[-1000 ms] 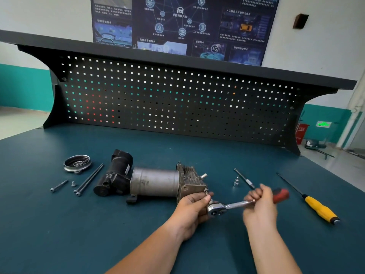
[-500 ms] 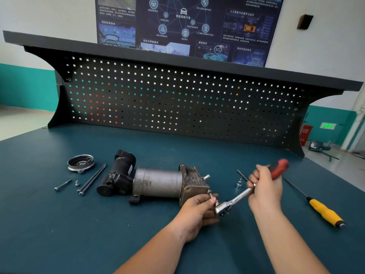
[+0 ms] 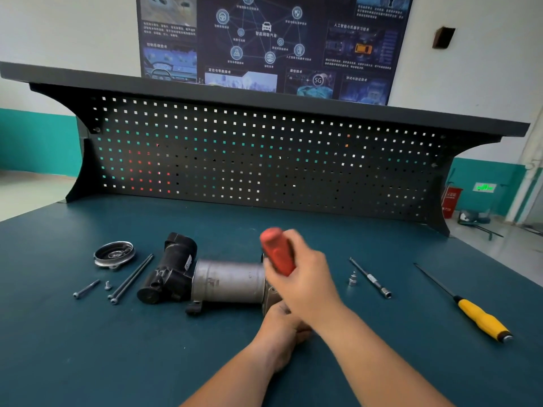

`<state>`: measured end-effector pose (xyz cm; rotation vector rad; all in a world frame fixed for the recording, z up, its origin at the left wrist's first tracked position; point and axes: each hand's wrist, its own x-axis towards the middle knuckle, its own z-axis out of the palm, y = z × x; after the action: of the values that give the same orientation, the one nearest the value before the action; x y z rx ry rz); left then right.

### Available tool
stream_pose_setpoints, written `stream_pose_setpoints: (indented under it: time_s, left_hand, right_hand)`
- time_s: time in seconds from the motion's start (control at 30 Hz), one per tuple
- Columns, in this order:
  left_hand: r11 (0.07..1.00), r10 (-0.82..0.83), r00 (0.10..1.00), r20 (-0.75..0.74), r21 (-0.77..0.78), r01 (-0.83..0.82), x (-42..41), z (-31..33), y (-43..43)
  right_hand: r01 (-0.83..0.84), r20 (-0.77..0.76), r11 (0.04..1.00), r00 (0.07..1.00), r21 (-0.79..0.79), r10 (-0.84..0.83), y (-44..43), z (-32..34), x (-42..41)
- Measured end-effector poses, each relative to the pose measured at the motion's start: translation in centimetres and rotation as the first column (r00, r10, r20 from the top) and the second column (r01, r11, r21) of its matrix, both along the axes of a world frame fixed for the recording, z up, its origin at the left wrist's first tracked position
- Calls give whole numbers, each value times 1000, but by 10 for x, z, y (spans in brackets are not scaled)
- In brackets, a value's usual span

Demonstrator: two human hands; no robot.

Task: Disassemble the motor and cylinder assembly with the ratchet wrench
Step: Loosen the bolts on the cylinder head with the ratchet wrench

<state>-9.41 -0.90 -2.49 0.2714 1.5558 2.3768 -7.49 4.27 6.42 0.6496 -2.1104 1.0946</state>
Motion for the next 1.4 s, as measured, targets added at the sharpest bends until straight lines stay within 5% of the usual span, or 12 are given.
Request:
stream_pose_setpoints:
  time_s: [0.13, 0.3, 0.4, 0.5, 0.67, 0.8, 0.97, 1.13, 1.27, 1.4]
  left_hand:
    - [1000, 12, 1000, -16, -21, -13, 1, 4, -1]
    - [1000, 16, 996, 84, -18, -14, -1, 0, -1]
    - [999, 29, 990, 139, 12, -31, -3, 0, 1]
    - [999, 22, 986, 167, 28, -27, -4, -1, 3]
    - [998, -5, 983, 181, 68, -8, -4, 1, 4]
    - [997, -16, 983, 181, 79, 2, -4, 1, 2]
    - [997, -29, 983, 182, 77, 15, -3, 1, 0]
    - [998, -39, 986, 163, 48, 31, -4, 1, 0]
    - [998, -38, 986, 161, 46, 31, -3, 0, 1]
    - [998, -25, 984, 178, 53, 16, -4, 0, 1]
  right_hand:
    - [-24, 4, 998, 1000, 58, 24, -10, -6, -4]
    - [127, 6, 927, 991, -354, -134, 14, 4, -7]
    - [117, 102, 647, 993, -753, -60, 40, 4, -13]
    - [145, 148, 273, 989, -951, -11, 68, -7, -17]
    - [324, 299, -208, 943, -923, 144, 92, -51, -12]
    - [326, 269, -364, 942, -873, 198, 89, -68, -5]
    - [239, 236, -195, 971, -951, 39, 83, -44, -4]
    - [86, 90, 239, 996, -967, 6, 61, -9, -7]
    - [48, 112, 678, 992, -733, 51, 39, 6, -12]
    - [85, 144, 915, 989, -395, -30, 17, 12, -16]
